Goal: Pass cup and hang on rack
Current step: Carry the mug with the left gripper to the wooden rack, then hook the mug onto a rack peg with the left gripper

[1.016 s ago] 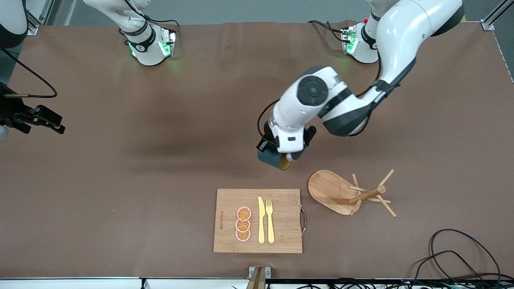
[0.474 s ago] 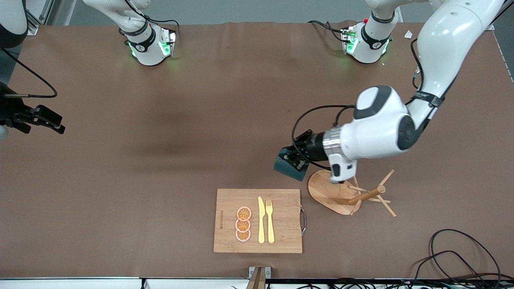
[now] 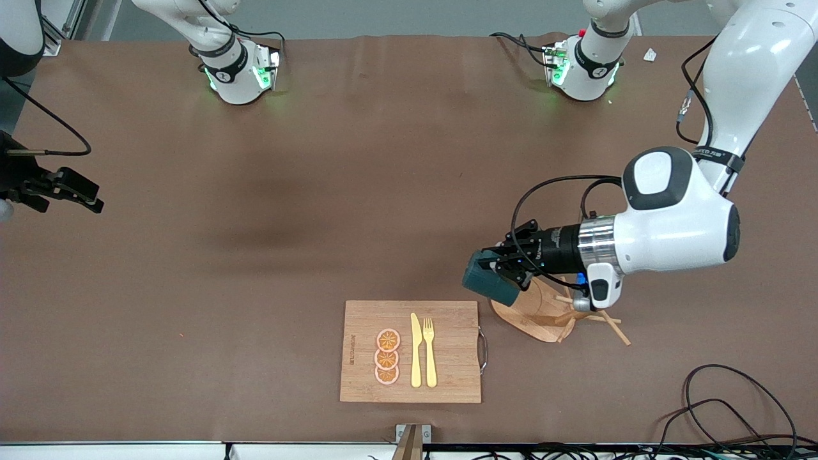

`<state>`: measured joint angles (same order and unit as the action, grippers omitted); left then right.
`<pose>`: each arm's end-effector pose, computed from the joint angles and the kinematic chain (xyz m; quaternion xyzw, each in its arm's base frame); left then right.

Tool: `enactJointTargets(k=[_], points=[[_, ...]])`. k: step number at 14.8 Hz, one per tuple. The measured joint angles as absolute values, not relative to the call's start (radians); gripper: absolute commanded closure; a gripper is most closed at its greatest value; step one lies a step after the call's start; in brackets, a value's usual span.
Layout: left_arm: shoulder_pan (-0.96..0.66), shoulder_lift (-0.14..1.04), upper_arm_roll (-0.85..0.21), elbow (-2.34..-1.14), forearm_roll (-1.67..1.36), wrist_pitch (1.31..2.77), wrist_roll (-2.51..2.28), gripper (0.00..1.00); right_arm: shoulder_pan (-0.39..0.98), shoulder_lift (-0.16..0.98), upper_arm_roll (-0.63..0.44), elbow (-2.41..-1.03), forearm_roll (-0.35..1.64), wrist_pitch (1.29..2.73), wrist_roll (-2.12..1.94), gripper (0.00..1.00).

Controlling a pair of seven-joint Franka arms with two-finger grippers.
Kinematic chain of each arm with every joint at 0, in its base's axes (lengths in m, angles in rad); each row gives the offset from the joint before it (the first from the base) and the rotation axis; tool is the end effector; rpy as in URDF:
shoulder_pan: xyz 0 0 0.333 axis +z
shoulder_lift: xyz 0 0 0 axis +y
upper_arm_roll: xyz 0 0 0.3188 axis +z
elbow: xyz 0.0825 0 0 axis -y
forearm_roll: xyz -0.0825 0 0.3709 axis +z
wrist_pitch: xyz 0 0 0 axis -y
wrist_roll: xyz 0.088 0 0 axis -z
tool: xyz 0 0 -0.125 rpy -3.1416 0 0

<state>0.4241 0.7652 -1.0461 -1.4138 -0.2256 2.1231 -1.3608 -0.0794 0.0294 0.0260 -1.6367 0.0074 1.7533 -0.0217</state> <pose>0.6619 -0.2630 0.4430 0.7779 0.4649 -0.2582 0.3347 0.5667 -0.0297 0.5792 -0.9989 0.0164 -0.0437 0.0024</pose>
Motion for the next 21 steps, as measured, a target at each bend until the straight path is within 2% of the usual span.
enactJointTargets(k=[9,21], points=[[0.543,0.793,-1.046,-1.415,-0.302,2.025,-1.139,0.93,-0.079,0.029,0.026,-1.637,0.007,1.753,-0.022,0.00],[0.644,0.849,-1.044,-1.427,-0.313,1.976,-0.918,0.92,-0.079,0.029,0.026,-1.637,0.007,1.753,-0.022,0.00]])
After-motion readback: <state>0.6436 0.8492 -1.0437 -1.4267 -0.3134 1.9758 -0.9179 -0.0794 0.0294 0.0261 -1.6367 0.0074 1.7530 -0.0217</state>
